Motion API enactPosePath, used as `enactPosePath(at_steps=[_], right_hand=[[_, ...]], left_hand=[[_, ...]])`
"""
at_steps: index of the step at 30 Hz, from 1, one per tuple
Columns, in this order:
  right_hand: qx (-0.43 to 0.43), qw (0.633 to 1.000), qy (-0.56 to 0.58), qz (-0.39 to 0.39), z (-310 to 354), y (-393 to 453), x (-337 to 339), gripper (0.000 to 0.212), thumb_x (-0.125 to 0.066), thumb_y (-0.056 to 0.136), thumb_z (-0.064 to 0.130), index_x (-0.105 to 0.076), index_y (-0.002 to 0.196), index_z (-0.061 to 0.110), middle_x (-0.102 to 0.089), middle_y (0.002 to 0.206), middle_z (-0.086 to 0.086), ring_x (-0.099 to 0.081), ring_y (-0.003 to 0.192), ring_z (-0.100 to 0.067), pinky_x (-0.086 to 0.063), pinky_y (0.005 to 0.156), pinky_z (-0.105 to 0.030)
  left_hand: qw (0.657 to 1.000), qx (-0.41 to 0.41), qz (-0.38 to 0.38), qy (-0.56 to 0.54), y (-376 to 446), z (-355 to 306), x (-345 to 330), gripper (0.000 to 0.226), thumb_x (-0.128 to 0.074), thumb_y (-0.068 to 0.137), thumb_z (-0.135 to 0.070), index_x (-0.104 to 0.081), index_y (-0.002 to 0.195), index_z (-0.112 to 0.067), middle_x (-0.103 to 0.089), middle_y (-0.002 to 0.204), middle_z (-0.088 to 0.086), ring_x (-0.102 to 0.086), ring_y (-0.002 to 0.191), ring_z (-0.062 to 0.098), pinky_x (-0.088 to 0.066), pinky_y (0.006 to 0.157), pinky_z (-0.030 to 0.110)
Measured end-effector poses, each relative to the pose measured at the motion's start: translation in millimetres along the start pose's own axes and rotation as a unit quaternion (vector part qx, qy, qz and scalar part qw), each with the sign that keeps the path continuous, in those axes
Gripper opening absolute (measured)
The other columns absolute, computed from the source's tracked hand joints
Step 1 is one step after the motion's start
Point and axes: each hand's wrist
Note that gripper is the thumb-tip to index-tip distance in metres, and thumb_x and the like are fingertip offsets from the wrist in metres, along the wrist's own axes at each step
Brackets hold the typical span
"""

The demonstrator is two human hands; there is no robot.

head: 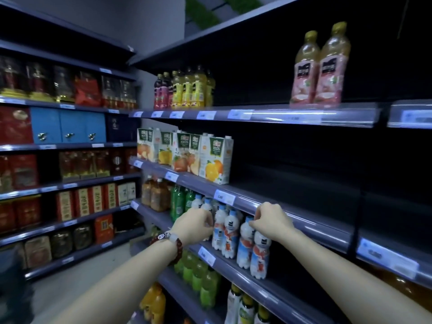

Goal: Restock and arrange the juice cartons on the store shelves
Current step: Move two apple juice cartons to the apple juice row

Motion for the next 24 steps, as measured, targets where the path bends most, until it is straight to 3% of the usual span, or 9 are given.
enactPosePath(at_steps=[3,11,17,24], right_hand=[[0.014,1.000,0.021,-0.006,16,36,-17,0.015,-0.060,0.081,0.025,-0.064,0.089,0.013,-0.065,0.093,-0.008,-0.064,0.085,-0.028,-0.055,0.072,-0.034],[0.037,0.993,0.104,-0.032,46,152,-43,0.016,-0.057,0.082,0.021,-0.061,0.090,0.008,-0.064,0.088,-0.009,-0.063,0.080,-0.028,-0.041,0.058,-0.029],[0.031,0.991,0.121,-0.042,55,218,-50,0.016,-0.062,0.083,0.026,-0.064,0.090,0.011,-0.064,0.087,-0.005,-0.062,0.076,-0.022,-0.053,0.067,-0.033],[0.070,0.989,0.126,-0.006,94,255,-80,0.013,-0.066,0.081,0.027,-0.068,0.084,0.014,-0.067,0.090,-0.007,-0.064,0.083,-0.023,-0.056,0.076,-0.034]], left_hand=[[1.000,0.017,0.009,0.007,19,26,-3,0.018,-0.056,0.089,-0.026,-0.066,0.101,-0.017,-0.069,0.101,0.005,-0.064,0.085,0.021,-0.057,0.071,0.036],[0.998,0.039,0.006,0.048,104,89,12,0.015,-0.055,0.087,-0.024,-0.066,0.095,-0.017,-0.069,0.098,0.003,-0.065,0.089,0.021,-0.057,0.077,0.039],[0.998,0.027,-0.013,0.056,168,118,23,0.009,-0.054,0.087,-0.022,-0.063,0.086,-0.020,-0.070,0.090,0.003,-0.067,0.080,0.020,-0.057,0.069,0.035],[0.999,0.017,-0.019,0.043,214,156,18,0.017,-0.054,0.087,-0.020,-0.067,0.096,-0.013,-0.071,0.097,0.006,-0.066,0.087,0.023,-0.056,0.074,0.036]])
Point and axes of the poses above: each hand's wrist, its own y-axis towards the middle knuckle, its own x-axis out of the back of the hand, z = x × y
